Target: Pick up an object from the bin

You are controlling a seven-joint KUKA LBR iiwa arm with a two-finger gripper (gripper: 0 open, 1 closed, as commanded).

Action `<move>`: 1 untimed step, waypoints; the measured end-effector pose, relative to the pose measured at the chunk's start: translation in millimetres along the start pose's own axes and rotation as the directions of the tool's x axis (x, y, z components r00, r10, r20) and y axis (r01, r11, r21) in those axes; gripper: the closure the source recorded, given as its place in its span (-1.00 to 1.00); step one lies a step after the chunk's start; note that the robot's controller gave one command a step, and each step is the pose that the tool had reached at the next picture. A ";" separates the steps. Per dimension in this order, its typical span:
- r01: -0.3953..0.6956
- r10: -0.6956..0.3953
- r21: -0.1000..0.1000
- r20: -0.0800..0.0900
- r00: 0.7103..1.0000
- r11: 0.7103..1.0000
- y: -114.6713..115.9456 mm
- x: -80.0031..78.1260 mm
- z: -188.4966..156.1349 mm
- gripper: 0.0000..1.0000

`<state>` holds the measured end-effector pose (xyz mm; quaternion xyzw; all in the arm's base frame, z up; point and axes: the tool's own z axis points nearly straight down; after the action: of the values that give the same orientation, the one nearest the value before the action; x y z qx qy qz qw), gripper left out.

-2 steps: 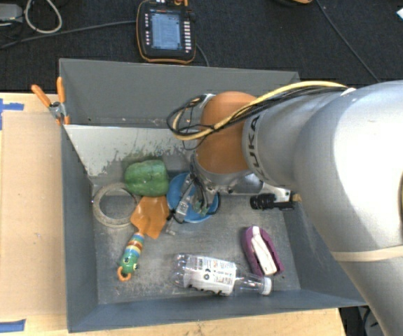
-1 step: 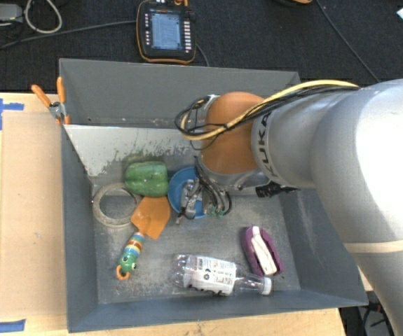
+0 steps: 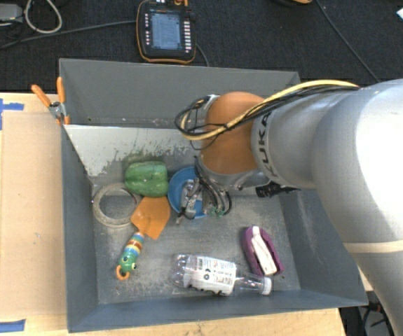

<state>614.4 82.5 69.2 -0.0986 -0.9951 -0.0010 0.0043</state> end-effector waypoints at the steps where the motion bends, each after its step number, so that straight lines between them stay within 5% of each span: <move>1: 0.000 0.000 0.001 -0.004 1.000 1.000 -0.4 1.5 -15.9 1.00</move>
Offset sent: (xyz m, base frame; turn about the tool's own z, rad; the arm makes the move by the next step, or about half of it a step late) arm -0.0015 -0.0001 0.0217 0.0002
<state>613.0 82.4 85.1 -0.0987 -0.9951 -0.0007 0.0062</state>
